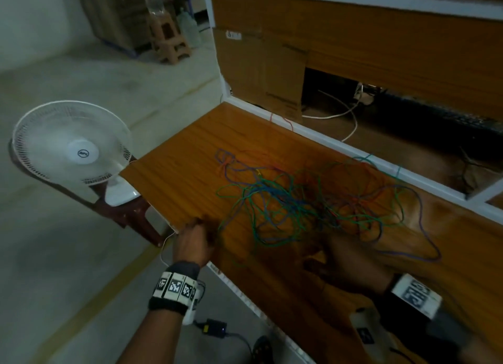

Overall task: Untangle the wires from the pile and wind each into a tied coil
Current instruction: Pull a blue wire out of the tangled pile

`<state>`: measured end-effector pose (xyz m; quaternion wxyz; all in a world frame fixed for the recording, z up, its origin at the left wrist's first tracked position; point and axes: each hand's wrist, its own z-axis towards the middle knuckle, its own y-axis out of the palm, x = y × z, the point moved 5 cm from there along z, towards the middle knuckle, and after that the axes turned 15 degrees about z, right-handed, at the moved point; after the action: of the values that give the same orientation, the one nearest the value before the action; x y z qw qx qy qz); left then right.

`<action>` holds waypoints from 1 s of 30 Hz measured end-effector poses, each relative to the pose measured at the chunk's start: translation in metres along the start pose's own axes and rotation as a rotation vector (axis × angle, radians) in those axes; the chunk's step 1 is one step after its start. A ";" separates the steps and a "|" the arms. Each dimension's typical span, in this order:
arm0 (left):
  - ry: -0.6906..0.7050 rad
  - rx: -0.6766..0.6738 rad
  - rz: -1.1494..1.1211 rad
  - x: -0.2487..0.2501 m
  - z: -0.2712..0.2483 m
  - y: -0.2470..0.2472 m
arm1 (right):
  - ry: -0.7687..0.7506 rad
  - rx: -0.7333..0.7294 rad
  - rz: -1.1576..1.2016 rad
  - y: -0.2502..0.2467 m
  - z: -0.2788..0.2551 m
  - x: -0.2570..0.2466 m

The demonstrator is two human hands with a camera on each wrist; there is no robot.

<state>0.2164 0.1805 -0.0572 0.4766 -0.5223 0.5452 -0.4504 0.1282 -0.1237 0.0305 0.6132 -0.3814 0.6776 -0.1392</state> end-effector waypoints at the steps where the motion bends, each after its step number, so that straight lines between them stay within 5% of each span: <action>1: 0.012 0.002 0.026 0.001 0.002 0.002 | -0.001 -0.006 0.000 0.003 0.007 -0.003; 5: 0.005 0.008 0.140 0.005 0.000 -0.021 | -0.018 0.014 -0.031 0.009 0.026 -0.013; 13: 0.258 0.570 -0.366 0.016 -0.048 -0.169 | -0.063 0.173 0.036 -0.018 0.054 -0.009; 16: 0.277 0.522 -0.561 0.021 -0.053 -0.175 | -0.047 0.199 0.012 -0.030 0.060 -0.008; 22: 0.178 0.220 -0.631 0.018 -0.043 -0.090 | -0.055 0.176 -0.030 -0.032 0.110 0.008; 30: 0.204 0.288 -0.708 0.020 -0.062 -0.052 | 0.088 -0.075 -0.296 -0.005 0.174 0.035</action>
<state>0.1626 0.1577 0.0023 0.3036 -0.5582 0.3073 -0.7084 0.2950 -0.1024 -0.0278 0.5410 -0.4932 0.6449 -0.2195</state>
